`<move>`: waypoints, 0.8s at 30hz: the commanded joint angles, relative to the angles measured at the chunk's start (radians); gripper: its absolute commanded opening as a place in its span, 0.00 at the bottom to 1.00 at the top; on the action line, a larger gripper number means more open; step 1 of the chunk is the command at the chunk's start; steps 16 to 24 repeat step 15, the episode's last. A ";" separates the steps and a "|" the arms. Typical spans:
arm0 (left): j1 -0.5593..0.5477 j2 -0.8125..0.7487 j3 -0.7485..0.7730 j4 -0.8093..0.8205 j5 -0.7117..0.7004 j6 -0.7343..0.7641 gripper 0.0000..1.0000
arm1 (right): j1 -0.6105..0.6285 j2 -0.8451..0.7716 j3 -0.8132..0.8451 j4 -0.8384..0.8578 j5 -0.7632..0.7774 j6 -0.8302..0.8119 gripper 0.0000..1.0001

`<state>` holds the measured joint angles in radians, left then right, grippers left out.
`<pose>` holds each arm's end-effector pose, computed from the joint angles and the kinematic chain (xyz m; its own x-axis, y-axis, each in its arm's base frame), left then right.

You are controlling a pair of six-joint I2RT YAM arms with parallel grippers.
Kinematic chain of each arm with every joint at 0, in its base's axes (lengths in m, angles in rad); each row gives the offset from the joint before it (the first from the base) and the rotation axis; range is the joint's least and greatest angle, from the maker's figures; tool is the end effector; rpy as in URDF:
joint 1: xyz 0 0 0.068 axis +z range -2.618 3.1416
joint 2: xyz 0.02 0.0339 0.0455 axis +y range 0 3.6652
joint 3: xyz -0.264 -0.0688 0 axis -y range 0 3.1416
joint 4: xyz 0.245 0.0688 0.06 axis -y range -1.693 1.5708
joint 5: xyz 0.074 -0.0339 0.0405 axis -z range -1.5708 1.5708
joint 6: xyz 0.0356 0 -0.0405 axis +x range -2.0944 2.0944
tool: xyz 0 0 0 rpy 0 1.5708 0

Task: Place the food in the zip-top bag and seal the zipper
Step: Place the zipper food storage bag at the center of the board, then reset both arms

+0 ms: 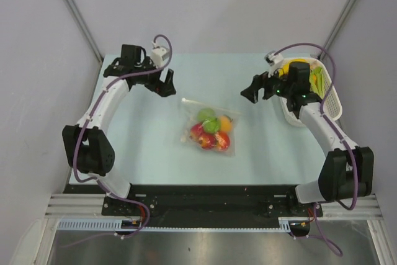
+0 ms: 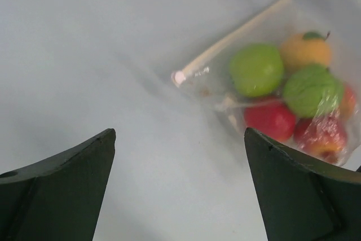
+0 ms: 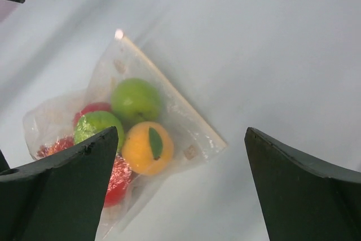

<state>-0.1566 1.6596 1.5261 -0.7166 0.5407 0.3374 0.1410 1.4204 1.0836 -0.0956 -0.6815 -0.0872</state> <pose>0.3559 -0.0747 0.3248 -0.5450 0.3734 -0.7507 0.6885 0.7103 -0.1465 0.3174 0.0677 0.3076 -0.3545 -0.1186 -0.9275 -0.7090 0.6808 0.1839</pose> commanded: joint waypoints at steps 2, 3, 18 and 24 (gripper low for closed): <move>0.054 -0.021 0.184 -0.010 -0.040 -0.245 1.00 | -0.132 -0.077 0.058 -0.021 0.010 0.144 1.00; 0.057 -0.003 0.203 -0.021 -0.050 -0.245 1.00 | -0.161 -0.080 0.058 -0.035 0.011 0.155 1.00; 0.117 -0.081 0.028 0.026 -0.125 -0.224 1.00 | -0.293 -0.075 0.058 -0.159 0.066 0.135 1.00; 0.117 -0.081 0.028 0.026 -0.125 -0.224 1.00 | -0.293 -0.075 0.058 -0.159 0.066 0.135 1.00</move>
